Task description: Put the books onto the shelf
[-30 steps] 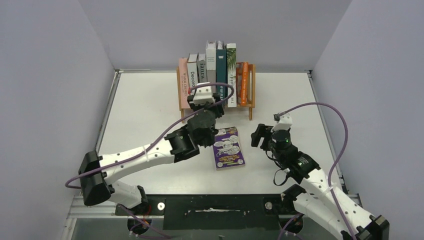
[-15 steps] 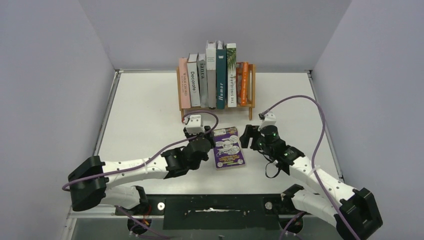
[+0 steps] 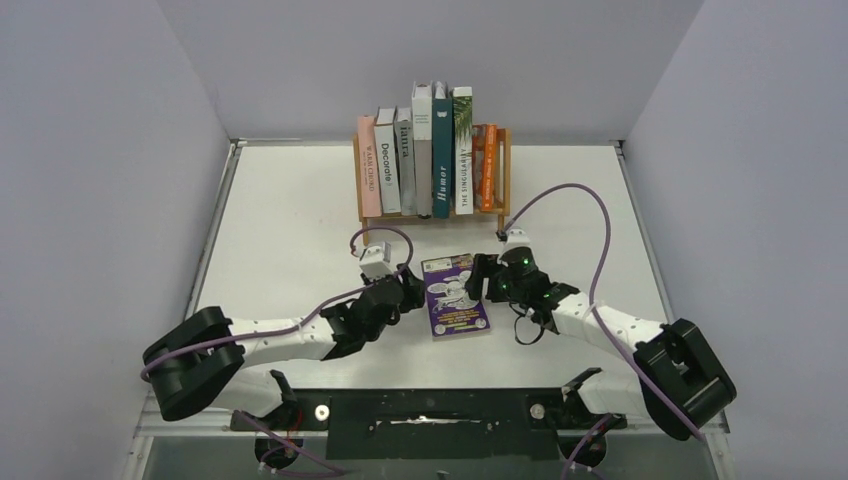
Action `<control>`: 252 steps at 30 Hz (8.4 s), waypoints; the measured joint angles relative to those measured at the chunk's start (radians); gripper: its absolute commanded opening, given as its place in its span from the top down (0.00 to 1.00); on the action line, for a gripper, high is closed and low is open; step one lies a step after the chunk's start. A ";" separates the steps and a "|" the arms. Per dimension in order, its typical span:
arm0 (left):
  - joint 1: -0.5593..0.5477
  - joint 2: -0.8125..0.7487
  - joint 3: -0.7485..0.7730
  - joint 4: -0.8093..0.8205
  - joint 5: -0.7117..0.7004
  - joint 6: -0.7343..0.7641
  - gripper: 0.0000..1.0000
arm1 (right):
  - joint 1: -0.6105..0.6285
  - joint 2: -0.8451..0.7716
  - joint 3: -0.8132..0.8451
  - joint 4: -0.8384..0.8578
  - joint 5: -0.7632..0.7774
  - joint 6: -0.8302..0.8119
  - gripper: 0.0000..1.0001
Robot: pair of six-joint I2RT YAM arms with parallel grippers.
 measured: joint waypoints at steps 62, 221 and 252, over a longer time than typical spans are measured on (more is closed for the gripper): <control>0.147 0.369 -0.051 0.520 0.396 -0.143 0.25 | 0.000 -0.088 -0.068 0.207 -0.094 0.011 1.00; -0.047 0.311 0.923 0.034 0.118 0.648 1.00 | -0.127 -0.849 0.096 -0.520 0.518 0.019 0.23; -0.052 0.736 1.342 0.513 -0.212 1.434 1.00 | -0.127 -0.782 0.049 -0.479 0.451 0.015 0.22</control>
